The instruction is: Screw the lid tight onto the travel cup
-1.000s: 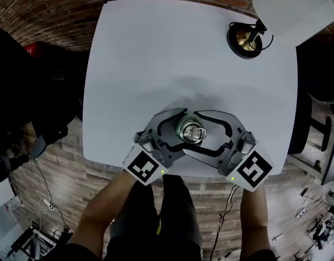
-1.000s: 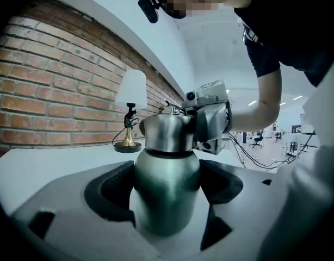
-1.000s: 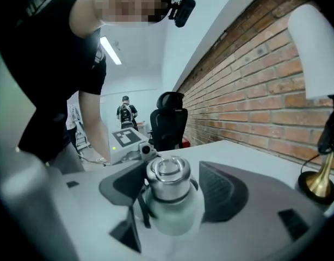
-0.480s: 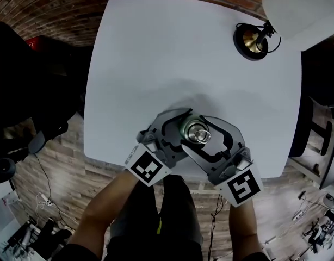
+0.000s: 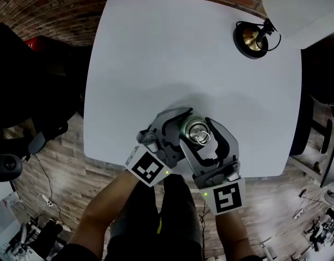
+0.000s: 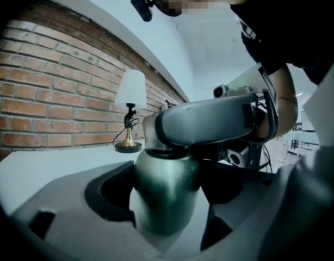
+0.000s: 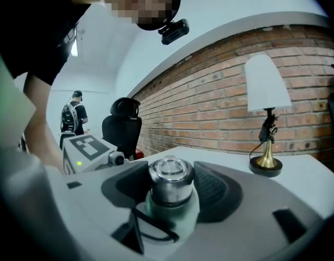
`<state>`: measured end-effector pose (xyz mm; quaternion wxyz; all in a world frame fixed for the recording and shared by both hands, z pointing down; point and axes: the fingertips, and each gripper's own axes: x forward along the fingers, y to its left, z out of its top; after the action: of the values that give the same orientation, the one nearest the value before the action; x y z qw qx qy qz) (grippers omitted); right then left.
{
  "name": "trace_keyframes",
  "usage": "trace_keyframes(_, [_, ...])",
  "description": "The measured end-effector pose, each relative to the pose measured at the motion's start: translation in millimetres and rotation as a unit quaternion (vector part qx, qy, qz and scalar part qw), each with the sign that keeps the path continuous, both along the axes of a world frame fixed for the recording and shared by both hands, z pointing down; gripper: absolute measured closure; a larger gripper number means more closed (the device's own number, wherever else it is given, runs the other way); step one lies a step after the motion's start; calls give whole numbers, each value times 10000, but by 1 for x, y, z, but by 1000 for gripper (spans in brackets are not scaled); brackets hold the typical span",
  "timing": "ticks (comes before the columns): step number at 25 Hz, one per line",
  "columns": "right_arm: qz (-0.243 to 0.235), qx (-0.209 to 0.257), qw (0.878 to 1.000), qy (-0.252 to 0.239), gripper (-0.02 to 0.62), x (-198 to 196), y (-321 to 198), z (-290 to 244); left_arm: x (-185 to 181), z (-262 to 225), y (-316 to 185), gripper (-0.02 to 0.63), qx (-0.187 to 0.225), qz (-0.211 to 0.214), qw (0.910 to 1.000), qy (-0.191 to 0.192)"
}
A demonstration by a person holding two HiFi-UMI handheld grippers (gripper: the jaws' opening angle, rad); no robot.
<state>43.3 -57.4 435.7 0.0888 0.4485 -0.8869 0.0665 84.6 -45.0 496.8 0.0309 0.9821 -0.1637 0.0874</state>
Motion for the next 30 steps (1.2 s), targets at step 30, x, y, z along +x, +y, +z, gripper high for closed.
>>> trace_keyframes(30, [745,39,9965,379,309,-4,5,3,-1,-2,-2,242,21,-130,9999,43])
